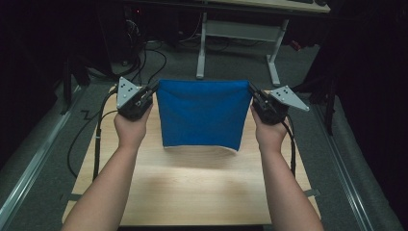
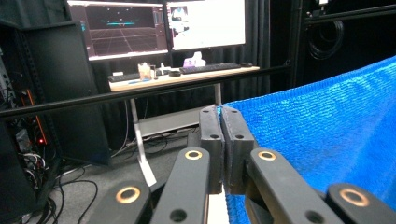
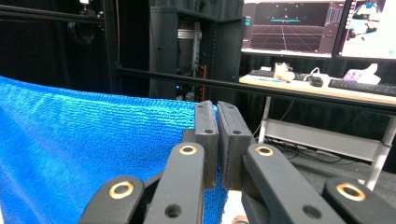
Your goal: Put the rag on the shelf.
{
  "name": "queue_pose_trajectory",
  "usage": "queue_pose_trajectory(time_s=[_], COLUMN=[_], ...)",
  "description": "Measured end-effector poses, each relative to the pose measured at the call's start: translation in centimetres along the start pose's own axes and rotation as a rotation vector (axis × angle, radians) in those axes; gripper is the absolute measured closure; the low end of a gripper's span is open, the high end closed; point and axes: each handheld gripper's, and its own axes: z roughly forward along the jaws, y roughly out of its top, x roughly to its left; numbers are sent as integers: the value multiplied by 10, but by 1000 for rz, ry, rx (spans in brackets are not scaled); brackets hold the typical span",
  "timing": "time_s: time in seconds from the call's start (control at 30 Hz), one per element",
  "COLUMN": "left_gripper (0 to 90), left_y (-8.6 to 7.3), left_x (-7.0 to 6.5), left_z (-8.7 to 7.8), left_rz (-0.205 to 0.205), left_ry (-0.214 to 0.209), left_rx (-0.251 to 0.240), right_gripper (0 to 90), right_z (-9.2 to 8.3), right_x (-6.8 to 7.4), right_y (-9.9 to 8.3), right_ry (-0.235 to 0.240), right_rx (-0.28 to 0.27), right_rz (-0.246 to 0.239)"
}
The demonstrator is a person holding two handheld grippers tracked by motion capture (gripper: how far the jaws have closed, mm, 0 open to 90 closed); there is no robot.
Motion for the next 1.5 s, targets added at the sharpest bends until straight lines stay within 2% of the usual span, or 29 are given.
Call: queue_pose_trajectory(time_s=[0.03, 0.17, 0.23, 0.33, 0.4, 0.53, 0.63, 0.7, 0.8, 0.87, 0.9, 0.97, 1.07, 1.2, 1.27, 1.3, 1.33, 1.4, 1.43, 1.5], left_gripper=[887, 887, 887, 887, 888, 888, 888, 888, 888, 887, 887, 887, 887, 887, 887, 887, 887, 887, 887, 887], left_y=[-1, -3, -3, -1, 1, 8, 15, 17, 15, 8, 2, -8, -28, -52, -64, -70, -77, -89, -92, -99], left_x=[3, 9, 11, 15, 16, 17, 16, 17, 19, 21, 22, 23, 23, 22, 19, 18, 16, 14, 13, 9], left_z=[8, 19, 25, 31, 34, 38, 44, 46, 49, 53, 55, 57, 60, 62, 63, 62, 62, 59, 59, 56], left_rz=[1, -8, 0, 6, 15, 31, 63, 69, 60, 55, 47, 32, 25, -11, -16, -20, -30, -47, -51, -59], left_ry=[9, 23, 35, 46, 50, 53, 60, 59, 57, 63, 66, 66, 52, 25, 13, 6, -2, -21, -26, -42], left_rx=[15, 43, 61, 74, 79, 77, 82, 87, 105, 138, 157, 183, 229, 288, 321, 334, 342, 360, 362, 369], right_gripper=[884, 884, 884, 884, 885, 885, 884, 884, 885, 885, 885, 885, 885, 884, 884, 884, 884, 884, 884, 883], right_z=[7, 18, 28, 35, 45, 50, 55, 56, 63, 69, 76, 78, 83, 84, 84, 83, 83, 82, 81, 80], right_x=[-2, -4, -5, -6, -10, -13, -17, -19, -24, -24, -23, -23, -23, -23, -23, -22, -22, -21, -22, -22], right_y=[3, 6, 7, 6, 2, 0, 3, 4, 8, 5, -4, -8, -28, -42, -51, -62, -62, -76, -88, -93], right_ry=[-6, -14, -20, -24, -32, -37, -44, -44, -46, -48, -46, -48, -39, -35, -29, -20, -20, -18, -9, -4], right_rx=[2, 15, 25, 38, 63, 73, 79, 75, 97, 112, 151, 163, 210, 244, 267, 293, 293, 328, 348, 357], right_rz=[-3, -13, -21, -17, -20, -11, -9, -9, -3, -8, -17, -19, -18, -19, -3, 6, 6, 10, 25, 33])
